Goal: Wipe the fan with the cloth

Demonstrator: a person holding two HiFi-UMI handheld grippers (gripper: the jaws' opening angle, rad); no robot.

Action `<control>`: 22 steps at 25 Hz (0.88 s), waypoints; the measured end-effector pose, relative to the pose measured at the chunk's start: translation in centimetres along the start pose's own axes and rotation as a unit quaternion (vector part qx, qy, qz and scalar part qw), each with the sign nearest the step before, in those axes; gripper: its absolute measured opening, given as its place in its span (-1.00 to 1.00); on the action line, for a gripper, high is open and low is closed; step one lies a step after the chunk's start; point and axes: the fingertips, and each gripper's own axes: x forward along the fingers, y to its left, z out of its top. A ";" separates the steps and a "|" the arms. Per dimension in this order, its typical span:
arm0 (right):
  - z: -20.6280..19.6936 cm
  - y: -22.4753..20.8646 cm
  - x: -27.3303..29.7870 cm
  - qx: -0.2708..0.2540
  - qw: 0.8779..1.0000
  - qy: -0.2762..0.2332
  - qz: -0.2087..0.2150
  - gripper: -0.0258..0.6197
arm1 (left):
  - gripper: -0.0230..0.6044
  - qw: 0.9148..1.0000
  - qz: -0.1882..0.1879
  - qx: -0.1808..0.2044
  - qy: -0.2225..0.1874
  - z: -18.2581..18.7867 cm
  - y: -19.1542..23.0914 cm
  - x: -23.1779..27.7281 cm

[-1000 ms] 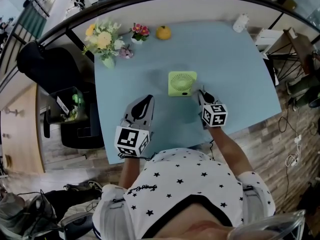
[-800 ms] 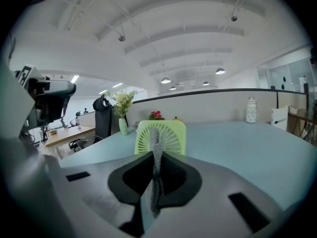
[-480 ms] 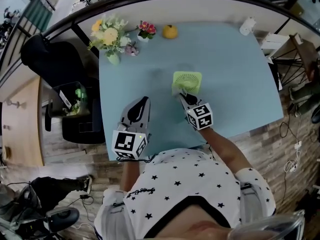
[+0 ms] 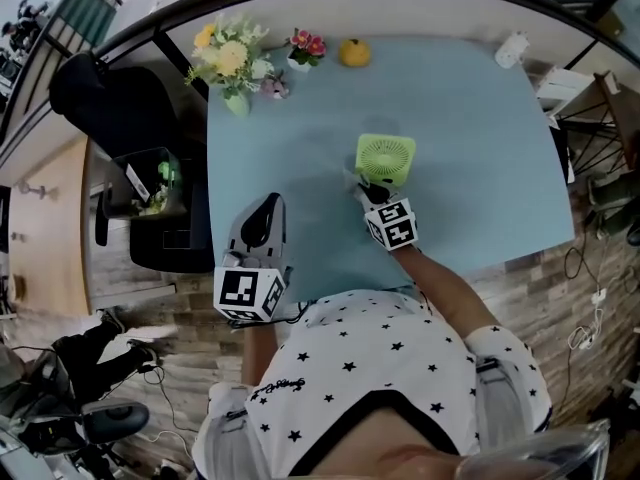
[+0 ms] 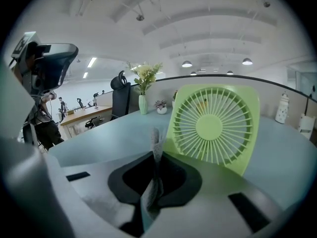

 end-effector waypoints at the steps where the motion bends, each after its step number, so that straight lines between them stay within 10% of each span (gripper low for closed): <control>1: -0.1 -0.1 0.0 0.000 1.000 0.001 -0.003 -0.86 | -0.82 1.000 -0.001 0.000 -0.001 0.0 -0.1 0.0; 22: -3.4 -8.5 -5.5 0.074 0.991 -0.002 -0.114 -0.86 | -0.82 0.998 -0.065 0.011 -0.003 0.5 -3.9 2.8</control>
